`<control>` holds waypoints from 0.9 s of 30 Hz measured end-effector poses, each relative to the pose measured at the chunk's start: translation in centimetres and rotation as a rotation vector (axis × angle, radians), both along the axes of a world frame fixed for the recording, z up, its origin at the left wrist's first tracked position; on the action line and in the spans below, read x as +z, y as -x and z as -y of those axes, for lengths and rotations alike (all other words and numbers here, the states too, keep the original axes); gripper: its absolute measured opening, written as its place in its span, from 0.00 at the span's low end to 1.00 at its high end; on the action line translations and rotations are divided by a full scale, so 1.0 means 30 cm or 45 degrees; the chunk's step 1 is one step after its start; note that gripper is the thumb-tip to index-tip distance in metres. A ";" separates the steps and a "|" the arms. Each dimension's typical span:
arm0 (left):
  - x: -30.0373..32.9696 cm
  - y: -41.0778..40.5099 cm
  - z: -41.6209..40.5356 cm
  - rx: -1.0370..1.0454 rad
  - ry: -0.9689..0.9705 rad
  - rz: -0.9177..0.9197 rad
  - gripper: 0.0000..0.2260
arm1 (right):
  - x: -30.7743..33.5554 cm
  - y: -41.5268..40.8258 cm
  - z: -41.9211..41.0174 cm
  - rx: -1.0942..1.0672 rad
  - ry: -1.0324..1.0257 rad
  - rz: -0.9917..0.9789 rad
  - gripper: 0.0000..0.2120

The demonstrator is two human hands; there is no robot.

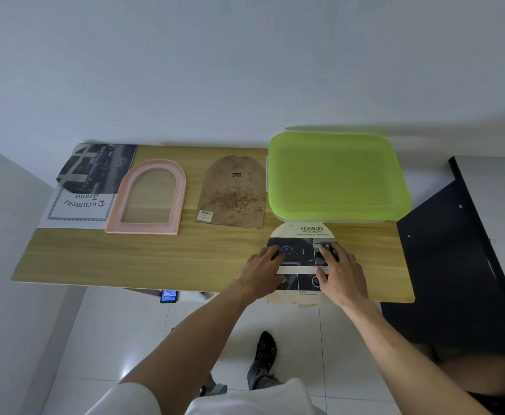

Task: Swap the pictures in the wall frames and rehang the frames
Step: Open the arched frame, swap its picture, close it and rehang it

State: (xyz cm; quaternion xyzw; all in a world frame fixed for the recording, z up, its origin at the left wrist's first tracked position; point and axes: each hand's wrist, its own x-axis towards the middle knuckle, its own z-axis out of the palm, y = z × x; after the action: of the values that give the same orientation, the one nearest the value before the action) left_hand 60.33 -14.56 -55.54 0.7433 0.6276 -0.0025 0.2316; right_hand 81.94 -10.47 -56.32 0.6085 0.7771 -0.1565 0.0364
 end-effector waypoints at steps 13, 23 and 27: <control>0.106 0.303 -0.003 0.545 -0.034 0.109 0.28 | 0.095 0.309 -0.079 0.180 0.080 -0.468 0.24; 0.172 0.728 0.040 0.802 -0.093 0.106 0.25 | 0.184 0.727 -0.142 0.387 0.213 -0.452 0.24; 0.174 0.948 0.039 0.842 -0.103 0.133 0.25 | 0.197 0.964 -0.159 0.404 0.189 -0.468 0.23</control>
State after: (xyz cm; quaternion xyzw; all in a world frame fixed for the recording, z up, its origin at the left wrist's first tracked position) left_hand 31.88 -15.72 -50.31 0.5073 0.8215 0.1357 0.2222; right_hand 53.01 -5.71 -50.41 0.4361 0.8427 -0.3135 -0.0366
